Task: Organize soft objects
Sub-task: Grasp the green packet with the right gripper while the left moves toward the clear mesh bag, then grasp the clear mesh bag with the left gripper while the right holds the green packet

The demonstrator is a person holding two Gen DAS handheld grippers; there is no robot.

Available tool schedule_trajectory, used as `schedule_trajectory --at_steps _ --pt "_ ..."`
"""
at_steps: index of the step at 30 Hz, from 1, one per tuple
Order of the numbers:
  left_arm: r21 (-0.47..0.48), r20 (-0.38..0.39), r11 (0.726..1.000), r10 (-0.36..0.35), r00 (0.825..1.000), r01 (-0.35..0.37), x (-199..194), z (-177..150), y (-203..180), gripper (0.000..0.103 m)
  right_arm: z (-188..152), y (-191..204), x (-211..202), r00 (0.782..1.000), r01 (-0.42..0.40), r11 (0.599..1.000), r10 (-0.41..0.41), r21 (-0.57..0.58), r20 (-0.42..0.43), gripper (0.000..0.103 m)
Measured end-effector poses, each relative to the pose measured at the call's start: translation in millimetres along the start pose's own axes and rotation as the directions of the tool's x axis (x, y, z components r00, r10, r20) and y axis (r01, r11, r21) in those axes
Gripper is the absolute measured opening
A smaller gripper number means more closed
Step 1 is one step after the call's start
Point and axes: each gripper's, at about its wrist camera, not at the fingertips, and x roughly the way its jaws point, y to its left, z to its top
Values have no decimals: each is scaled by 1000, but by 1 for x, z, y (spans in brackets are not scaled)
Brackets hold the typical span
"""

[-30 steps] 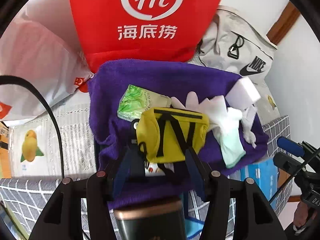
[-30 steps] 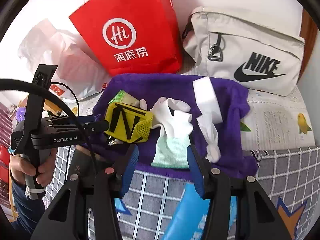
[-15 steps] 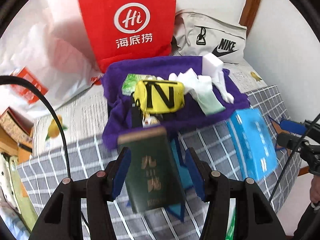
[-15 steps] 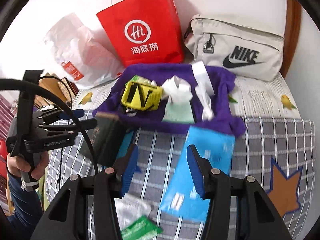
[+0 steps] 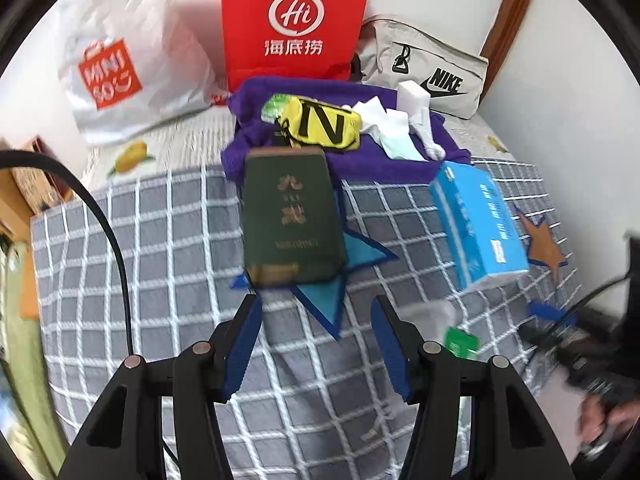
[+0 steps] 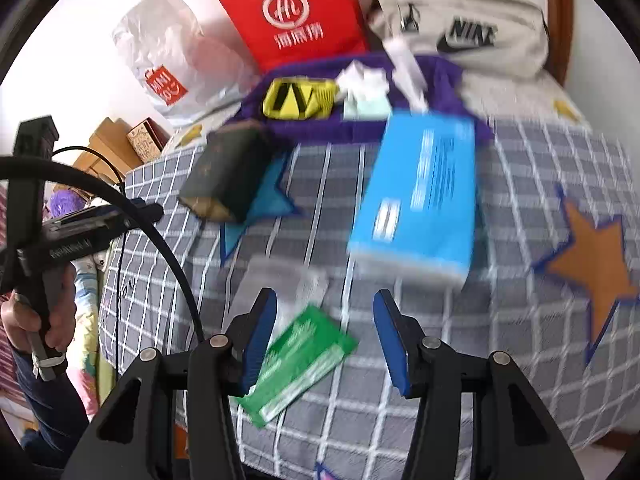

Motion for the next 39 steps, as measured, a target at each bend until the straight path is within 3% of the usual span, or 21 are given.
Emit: schedule_trajectory --at_steps 4,9,15,17,24,31,35,39 --pt "-30 -5 1000 -2 1000 1 -1 -18 0 55 -33 5 27 998 30 999 -28 26 -65 51" --pt "-26 -52 1000 -14 999 12 5 -40 -4 58 -59 6 58 991 -19 990 37 139 -125 51" --pt "-15 -58 1000 -27 998 26 3 -51 0 58 -71 14 61 993 -66 960 90 273 -74 52" --pt "-19 -59 999 -40 997 39 4 -54 2 58 -74 18 62 996 -56 952 72 302 -42 52" --pt "-21 -75 998 -68 995 66 7 -61 13 58 -69 46 69 997 76 960 -78 269 -2 57" --pt "-28 -67 997 -75 995 73 7 -70 22 60 -59 56 76 987 150 962 -160 229 26 60" --pt "-35 -80 997 -75 994 72 11 -78 27 61 -63 59 76 982 171 976 -180 136 52 47" --pt "-29 -90 998 -63 994 60 17 -84 28 61 -66 39 62 992 115 981 -121 158 28 45"
